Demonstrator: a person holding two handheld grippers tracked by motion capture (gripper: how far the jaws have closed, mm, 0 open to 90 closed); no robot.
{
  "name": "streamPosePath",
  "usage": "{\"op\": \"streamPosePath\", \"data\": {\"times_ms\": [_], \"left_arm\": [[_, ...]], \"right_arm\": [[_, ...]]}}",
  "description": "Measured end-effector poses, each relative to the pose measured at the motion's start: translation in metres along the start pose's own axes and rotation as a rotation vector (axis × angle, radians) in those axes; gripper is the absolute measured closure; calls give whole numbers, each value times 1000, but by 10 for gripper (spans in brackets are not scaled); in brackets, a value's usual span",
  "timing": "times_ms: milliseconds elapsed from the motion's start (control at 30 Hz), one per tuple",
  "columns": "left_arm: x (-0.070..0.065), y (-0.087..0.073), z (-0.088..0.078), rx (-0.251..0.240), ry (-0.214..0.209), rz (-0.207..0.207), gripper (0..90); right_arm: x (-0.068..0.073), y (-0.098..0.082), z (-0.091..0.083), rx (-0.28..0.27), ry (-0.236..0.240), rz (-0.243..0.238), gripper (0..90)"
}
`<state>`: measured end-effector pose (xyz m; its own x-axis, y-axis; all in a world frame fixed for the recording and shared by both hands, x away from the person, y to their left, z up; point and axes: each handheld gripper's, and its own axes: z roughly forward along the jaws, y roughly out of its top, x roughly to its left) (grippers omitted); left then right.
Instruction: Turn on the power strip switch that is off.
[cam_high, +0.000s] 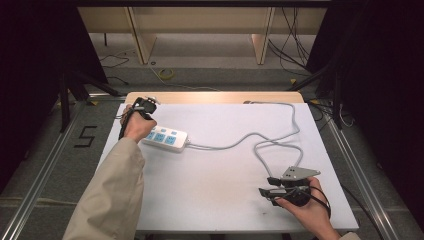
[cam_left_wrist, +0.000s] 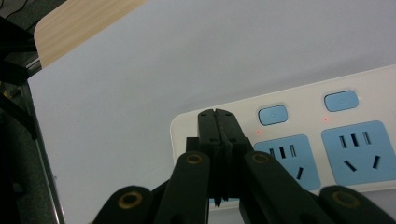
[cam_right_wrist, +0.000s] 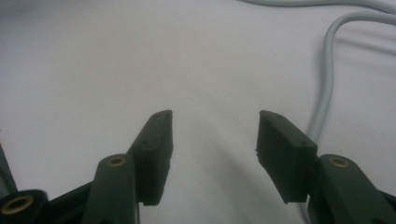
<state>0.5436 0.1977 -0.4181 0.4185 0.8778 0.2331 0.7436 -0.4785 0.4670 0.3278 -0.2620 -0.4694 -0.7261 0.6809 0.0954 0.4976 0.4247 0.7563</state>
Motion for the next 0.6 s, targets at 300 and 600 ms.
{"op": "streamPosePath", "data": {"times_ms": [300, 600], "left_arm": [[0, 1, 9, -3, 7, -2, 899], [1, 1, 17, -4, 16, -6, 899]], "right_arm": [[0, 0, 0, 1, 0, -2, 468], [0, 0, 0, -2, -1, -4, 468]]}}
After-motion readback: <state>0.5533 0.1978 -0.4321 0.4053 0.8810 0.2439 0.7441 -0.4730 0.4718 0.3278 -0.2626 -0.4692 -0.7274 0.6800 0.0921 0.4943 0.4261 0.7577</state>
